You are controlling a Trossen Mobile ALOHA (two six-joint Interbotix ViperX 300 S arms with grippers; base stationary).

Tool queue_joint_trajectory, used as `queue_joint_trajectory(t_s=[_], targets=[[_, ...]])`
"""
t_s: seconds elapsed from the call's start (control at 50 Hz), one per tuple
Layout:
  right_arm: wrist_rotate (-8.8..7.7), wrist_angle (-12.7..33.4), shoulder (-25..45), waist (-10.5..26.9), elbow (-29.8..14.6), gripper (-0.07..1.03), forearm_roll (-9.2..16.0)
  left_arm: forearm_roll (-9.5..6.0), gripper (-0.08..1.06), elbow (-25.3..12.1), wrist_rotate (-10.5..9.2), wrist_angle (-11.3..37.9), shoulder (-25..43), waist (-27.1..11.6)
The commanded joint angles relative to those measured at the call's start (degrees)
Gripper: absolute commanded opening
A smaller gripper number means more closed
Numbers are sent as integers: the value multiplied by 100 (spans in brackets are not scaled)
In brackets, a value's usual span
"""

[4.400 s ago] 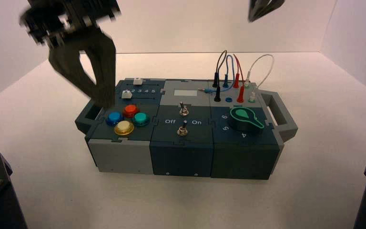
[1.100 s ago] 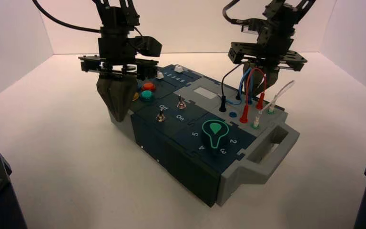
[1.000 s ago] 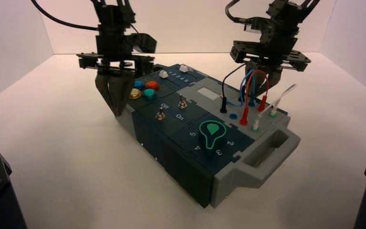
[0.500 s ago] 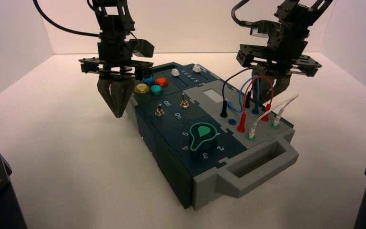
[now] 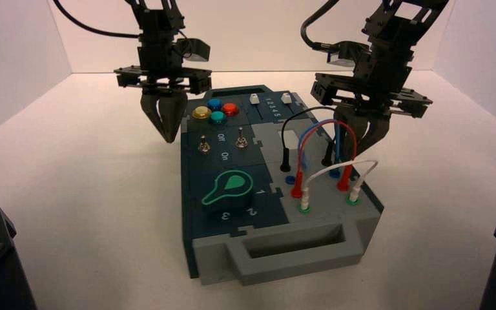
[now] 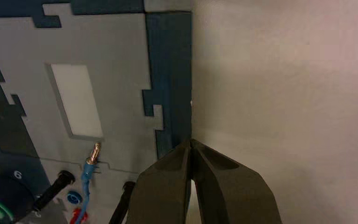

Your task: Rotate the box clockwise.

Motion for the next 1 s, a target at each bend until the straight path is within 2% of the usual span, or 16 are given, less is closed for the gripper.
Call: queue_joint_trajectory(t_s=[0.02, 0.28, 0.46, 0.64, 0.84, 1.0], targets=[[-9, -35, -97, 519, -114, -2, 290, -88, -3, -360, 70, -211, -70, -211], [0, -70, -308, 527, 44, -2, 343, -97, -3, -527, 97, -202, -88, -211], [9, -237, -580, 527, 193, -2, 334, -88, -3, -422, 97, -211, -255, -211], [18, -246, -1046, 439, 290, -2, 229, -88, -3, 0, 88, -211, -1037, -202], [26, 26, -1459, 308, 281, -2, 158, -88, -3, 404, 79, -88, -2030, -202], [97, 308, -1802, 308, 281, -2, 158, 167, -3, 747, 79, 193, -2804, -185]])
